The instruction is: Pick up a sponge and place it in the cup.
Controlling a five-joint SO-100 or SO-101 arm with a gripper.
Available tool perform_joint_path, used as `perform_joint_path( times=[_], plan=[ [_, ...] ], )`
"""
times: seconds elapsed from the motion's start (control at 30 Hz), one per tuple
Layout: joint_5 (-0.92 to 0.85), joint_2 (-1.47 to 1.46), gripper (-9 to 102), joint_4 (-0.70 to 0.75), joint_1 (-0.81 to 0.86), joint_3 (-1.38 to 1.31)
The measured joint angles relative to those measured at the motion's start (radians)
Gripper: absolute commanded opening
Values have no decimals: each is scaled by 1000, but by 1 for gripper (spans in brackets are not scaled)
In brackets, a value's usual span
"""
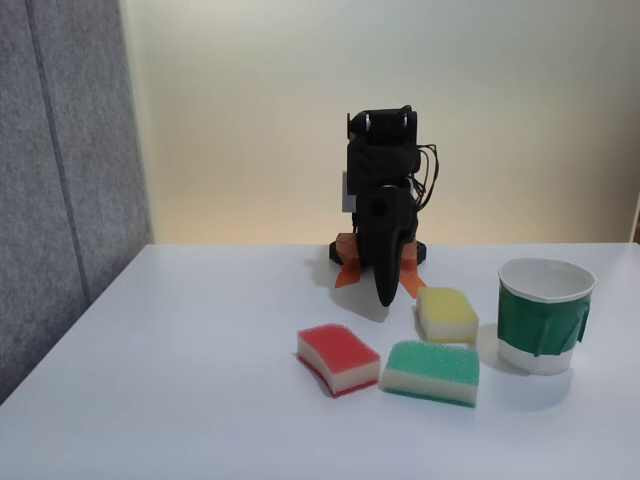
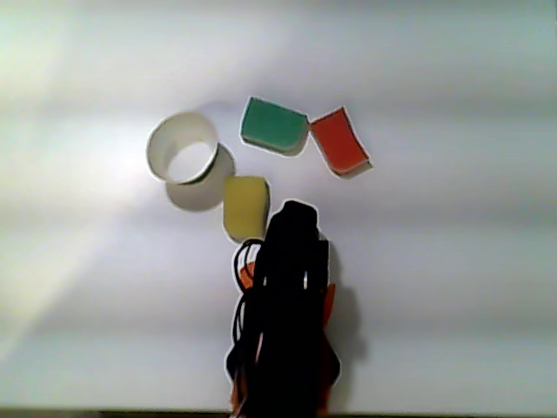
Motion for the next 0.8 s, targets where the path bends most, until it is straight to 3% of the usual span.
perform_joint_path(
  times=[0.53,0.8],
  plan=[
    [8,0,0,0,-11,-8],
    [-12,-123,0,117,38,-199]
  ],
)
